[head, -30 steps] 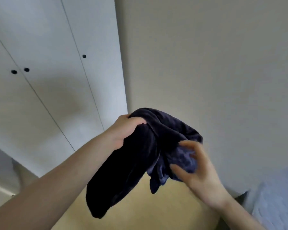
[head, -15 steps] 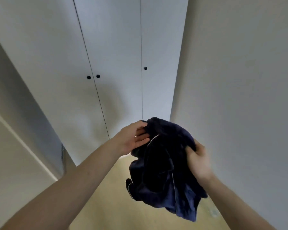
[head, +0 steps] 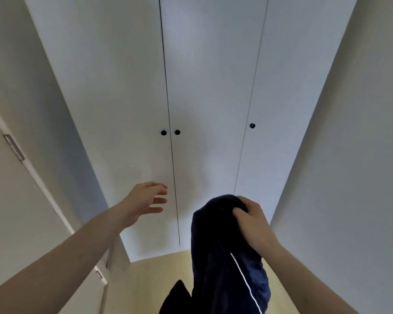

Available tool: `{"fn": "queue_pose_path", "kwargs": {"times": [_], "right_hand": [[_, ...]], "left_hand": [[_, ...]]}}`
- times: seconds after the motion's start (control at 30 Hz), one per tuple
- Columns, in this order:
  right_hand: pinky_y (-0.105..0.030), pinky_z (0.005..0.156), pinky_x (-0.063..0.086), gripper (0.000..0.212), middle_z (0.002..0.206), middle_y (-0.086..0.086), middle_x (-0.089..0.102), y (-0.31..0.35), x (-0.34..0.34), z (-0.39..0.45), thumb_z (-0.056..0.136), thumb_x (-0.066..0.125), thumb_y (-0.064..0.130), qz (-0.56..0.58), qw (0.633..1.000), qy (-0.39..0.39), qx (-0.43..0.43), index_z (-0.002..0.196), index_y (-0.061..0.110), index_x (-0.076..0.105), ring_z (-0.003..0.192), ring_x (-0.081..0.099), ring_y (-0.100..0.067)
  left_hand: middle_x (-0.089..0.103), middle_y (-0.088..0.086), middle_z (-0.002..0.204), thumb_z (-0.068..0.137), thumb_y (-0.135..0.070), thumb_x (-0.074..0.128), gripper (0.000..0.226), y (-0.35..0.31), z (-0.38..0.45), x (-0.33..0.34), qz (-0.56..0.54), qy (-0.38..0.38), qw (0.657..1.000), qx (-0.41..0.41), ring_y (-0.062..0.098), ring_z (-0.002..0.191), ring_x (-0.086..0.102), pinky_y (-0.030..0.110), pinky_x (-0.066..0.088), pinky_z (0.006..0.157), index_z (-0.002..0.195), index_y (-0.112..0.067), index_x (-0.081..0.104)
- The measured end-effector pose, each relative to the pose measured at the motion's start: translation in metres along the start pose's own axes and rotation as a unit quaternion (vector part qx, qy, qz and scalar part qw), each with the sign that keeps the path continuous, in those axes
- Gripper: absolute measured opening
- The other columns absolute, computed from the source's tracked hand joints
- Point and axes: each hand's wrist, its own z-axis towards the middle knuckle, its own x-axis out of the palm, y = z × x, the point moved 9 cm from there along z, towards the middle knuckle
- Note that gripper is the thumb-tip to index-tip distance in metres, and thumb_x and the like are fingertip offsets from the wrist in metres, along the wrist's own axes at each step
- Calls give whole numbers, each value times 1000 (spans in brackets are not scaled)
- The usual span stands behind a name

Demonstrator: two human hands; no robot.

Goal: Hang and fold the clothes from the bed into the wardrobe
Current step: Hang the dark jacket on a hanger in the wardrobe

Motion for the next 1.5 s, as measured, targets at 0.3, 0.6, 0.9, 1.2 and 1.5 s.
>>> {"fn": "queue_pose_path", "kwargs": {"times": [0.3, 0.6, 0.9, 1.2, 1.5], "right_hand": [[-21, 57, 39, 14, 61, 10, 50, 27, 46, 143, 76, 45, 21, -31, 995, 92, -36, 69, 21, 57, 58, 45, -7], [-19, 72, 46, 26, 85, 15, 72, 61, 72, 239, 78, 47, 35, -78, 994, 60, -54, 87, 33, 72, 83, 65, 2], [-18, 91, 41, 71, 116, 32, 62, 51, 98, 334, 82, 63, 66, -209, 978, -3, -30, 148, 53, 41, 106, 58, 7], [-31, 94, 47, 83, 152, 8, 44, 35, 155, 406, 85, 58, 30, -394, 915, 77, -41, 157, 48, 21, 121, 58, -25], [-35, 81, 51, 78, 148, 13, 49, 42, 188, 439, 82, 56, 14, -415, 904, 77, -65, 151, 40, 31, 105, 66, -27]], "left_hand": [[58, -11, 118, 90, -32, 71, 33, -83, 132, -47, 324, -88, 933, 132, 13, 99, 62, 31, 53, 80, 120, -33, 57], [30, 4, 151, 92, -36, 62, 68, -132, 264, -49, 501, -53, 852, 140, 27, 110, 61, 37, 51, 89, 153, -33, 30], [41, -2, 152, 91, -22, 61, 62, -134, 348, -39, 518, 12, 827, 216, 21, 134, 48, 35, 46, 103, 150, -22, 41], [58, -11, 138, 92, -13, 60, 47, -125, 352, -49, 448, -19, 855, 260, 14, 125, 56, 27, 46, 96, 137, -25, 58], [63, -24, 124, 90, -19, 56, 39, -115, 309, -57, 411, -11, 872, 266, 4, 112, 59, 25, 48, 94, 124, -38, 65]]}}
